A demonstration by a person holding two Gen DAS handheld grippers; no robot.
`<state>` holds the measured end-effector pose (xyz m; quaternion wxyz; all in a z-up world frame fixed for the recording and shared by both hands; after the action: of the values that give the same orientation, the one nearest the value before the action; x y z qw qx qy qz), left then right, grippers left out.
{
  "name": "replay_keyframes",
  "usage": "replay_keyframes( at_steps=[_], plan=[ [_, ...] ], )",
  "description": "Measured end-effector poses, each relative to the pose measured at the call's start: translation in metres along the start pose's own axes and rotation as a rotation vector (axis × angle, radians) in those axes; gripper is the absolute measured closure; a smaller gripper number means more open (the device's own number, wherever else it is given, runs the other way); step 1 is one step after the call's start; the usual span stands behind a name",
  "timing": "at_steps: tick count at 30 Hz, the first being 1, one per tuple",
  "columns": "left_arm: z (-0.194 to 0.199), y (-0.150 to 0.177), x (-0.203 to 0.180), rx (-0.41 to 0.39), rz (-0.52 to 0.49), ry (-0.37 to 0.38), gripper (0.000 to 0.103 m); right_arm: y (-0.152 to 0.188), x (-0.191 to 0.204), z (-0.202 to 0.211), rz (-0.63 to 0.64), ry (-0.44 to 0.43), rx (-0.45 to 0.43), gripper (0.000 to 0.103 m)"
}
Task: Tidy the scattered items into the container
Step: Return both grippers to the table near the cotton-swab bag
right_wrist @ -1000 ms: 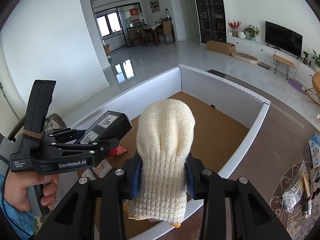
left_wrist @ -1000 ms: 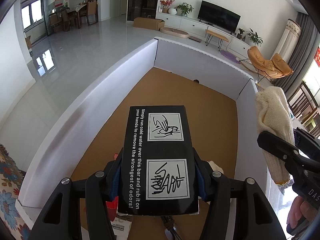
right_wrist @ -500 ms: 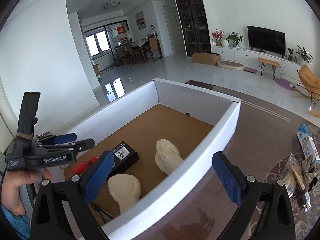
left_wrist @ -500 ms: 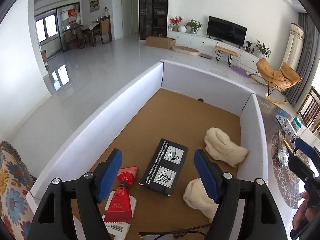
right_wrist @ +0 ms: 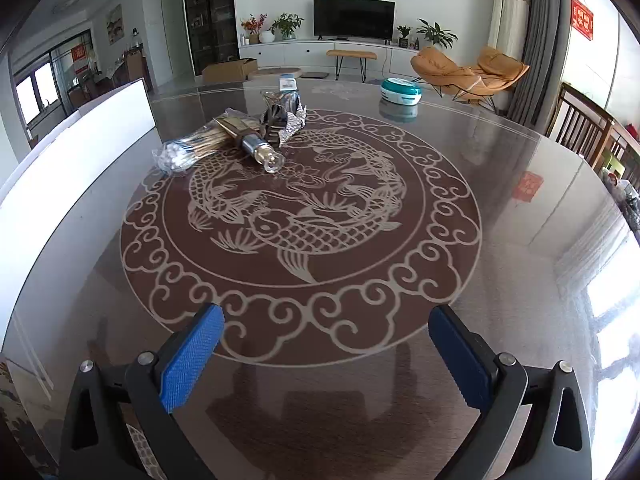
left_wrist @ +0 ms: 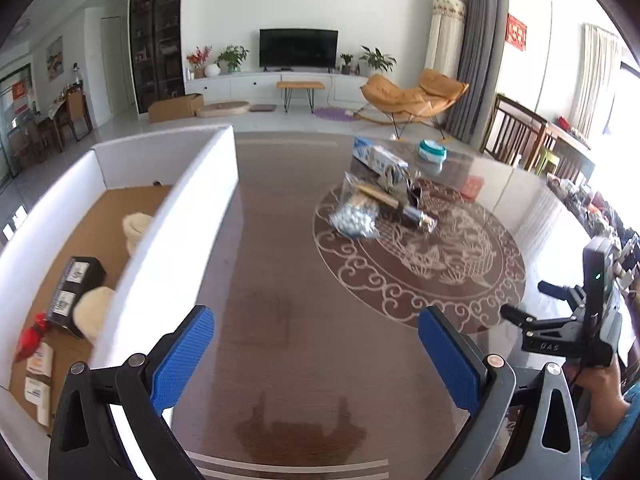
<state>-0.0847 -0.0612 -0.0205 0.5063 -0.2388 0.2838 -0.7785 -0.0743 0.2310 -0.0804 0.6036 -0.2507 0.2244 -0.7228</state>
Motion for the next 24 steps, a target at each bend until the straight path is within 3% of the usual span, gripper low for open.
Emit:
replay_keyframes(
  at_steps=[3, 5, 10, 16, 18, 24],
  plan=[
    [-0.042, 0.016, -0.043, 0.064, -0.062, -0.012, 0.0, 0.005, -0.013, 0.002, -0.018, -0.013, 0.005, 0.001],
    [-0.06, 0.02, -0.058, 0.086, -0.066, -0.019, 0.0, 0.003, -0.015, 0.006, -0.037, -0.032, -0.022, 0.001],
    [-0.086, 0.014, -0.08, 0.106, -0.06, -0.037, 0.0, 0.001, -0.006, 0.002, -0.021, -0.001, 0.006, 0.001],
    [-0.105, 0.006, -0.09, 0.137, -0.074, -0.039, 0.0, 0.002, -0.005, -0.004, -0.033, -0.033, 0.029, 0.001],
    [-0.111, 0.004, -0.087, 0.144, -0.047, -0.006, 0.0, 0.001, -0.008, -0.006, -0.052, -0.041, 0.034, 0.001],
    [-0.121, -0.002, -0.087, 0.148, -0.046, 0.003, 0.0, 0.003, -0.002, -0.012, -0.03, -0.018, 0.052, 0.001]
  ],
)
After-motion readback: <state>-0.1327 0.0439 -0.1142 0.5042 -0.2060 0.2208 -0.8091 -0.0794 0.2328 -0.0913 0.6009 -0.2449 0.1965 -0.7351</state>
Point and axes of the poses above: each gripper's, at about its wrist camera, not at the fingertips, and z roughly against the way its jaws point, x to its left, y to its underside, the point moved 5 cm from there along -z, roughly the way its jaws point, and after that the axes turned 11 degrees about -z, right-handed, at the moved point
